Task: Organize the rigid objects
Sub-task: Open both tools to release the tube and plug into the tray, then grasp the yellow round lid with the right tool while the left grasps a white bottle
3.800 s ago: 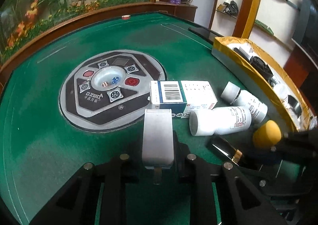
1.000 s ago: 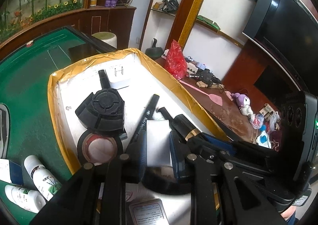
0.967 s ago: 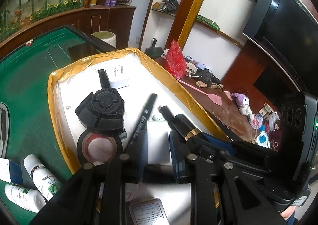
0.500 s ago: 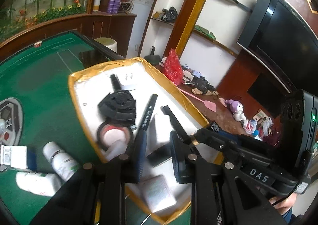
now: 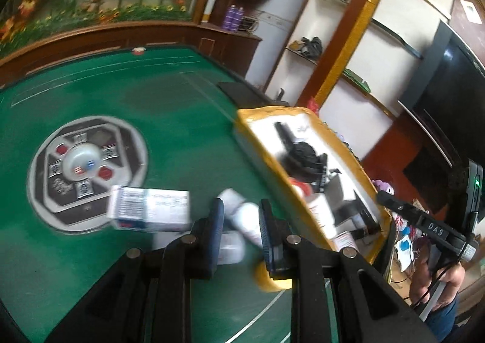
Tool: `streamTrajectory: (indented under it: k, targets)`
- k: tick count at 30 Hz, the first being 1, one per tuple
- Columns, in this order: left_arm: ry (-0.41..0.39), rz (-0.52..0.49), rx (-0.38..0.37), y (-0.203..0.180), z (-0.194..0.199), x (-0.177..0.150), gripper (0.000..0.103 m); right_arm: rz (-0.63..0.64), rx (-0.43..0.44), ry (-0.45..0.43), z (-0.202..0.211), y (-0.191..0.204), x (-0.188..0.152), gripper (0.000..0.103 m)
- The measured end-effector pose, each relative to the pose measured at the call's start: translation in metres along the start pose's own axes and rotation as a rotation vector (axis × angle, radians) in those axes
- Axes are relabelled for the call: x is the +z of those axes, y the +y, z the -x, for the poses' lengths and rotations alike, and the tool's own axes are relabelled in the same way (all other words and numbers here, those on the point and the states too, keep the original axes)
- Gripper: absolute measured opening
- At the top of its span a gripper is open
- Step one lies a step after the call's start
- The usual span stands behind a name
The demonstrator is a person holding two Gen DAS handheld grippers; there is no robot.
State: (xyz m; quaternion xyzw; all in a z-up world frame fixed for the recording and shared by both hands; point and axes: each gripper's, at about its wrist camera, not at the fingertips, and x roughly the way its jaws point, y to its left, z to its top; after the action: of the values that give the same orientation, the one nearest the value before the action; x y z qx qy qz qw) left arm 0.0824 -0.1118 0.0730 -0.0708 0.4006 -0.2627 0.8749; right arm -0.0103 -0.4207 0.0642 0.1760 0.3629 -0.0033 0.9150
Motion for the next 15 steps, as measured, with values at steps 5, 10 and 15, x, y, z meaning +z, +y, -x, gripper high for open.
streamTrajectory:
  k: [5,10,15]
  targets:
    - [0.019,0.023,0.007,0.016,-0.006,0.000,0.024,0.053,0.027,-0.012,0.008,0.022,0.002,0.032]
    - [0.059,0.002,0.032,0.017,-0.019,-0.006,0.024,0.124,0.239,0.156,-0.023,0.070,-0.018,0.032]
    - [0.073,-0.102,0.068,0.005,-0.036,-0.012,0.024,0.201,0.198,0.204,-0.048,0.095,-0.030,0.032]
